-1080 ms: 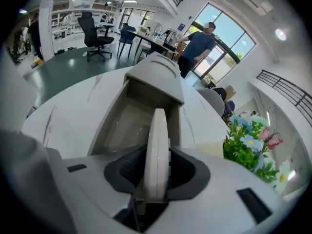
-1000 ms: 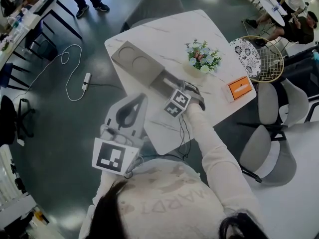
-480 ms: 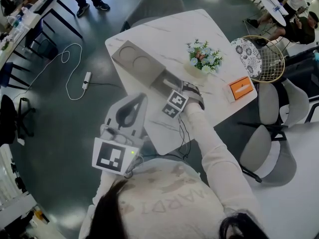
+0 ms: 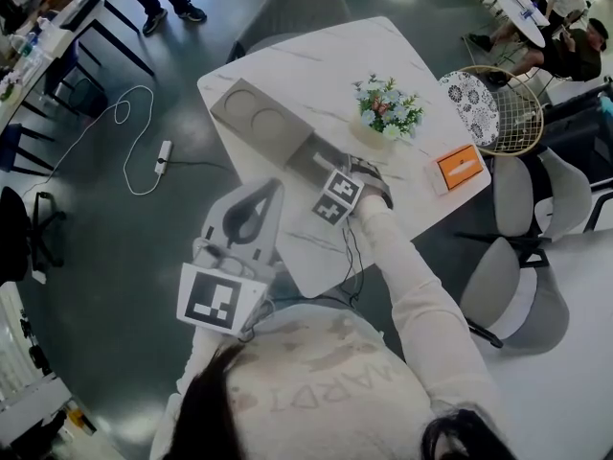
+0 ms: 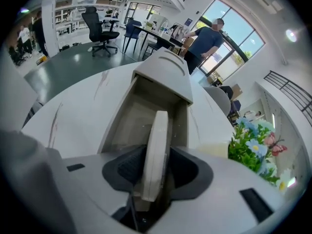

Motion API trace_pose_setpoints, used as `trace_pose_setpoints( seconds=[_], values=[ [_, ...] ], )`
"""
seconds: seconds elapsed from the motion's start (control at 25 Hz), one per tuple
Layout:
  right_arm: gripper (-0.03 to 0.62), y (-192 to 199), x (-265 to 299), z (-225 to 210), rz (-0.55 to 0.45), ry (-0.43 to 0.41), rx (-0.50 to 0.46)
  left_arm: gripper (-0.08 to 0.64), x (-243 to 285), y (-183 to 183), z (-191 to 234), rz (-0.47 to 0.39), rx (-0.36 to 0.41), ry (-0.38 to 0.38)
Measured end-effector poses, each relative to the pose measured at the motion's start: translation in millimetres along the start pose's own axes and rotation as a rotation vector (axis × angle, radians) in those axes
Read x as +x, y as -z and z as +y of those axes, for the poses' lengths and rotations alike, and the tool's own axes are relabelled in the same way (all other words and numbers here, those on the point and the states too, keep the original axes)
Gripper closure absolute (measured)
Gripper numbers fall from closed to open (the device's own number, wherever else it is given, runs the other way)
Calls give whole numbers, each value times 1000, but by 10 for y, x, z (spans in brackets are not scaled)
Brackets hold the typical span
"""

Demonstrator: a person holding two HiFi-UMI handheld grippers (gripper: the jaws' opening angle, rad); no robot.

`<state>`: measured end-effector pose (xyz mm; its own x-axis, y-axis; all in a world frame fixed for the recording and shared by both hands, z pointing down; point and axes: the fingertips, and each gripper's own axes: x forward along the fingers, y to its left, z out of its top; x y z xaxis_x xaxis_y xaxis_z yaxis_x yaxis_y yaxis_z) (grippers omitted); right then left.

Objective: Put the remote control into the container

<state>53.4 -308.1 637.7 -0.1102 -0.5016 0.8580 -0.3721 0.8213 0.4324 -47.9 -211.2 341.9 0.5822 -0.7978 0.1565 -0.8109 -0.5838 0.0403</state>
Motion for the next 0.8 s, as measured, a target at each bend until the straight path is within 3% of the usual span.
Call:
trace_pose_setpoints(
  seconds=[0.52, 0.8],
  values=[
    [463, -18, -214, 92, -49, -22, -5, 546, -12, 4, -44, -1, -1, 8],
    [474, 24, -139, -94, 6, 150, -114, 546, -18, -6, -54, -4, -3, 11]
  ],
)
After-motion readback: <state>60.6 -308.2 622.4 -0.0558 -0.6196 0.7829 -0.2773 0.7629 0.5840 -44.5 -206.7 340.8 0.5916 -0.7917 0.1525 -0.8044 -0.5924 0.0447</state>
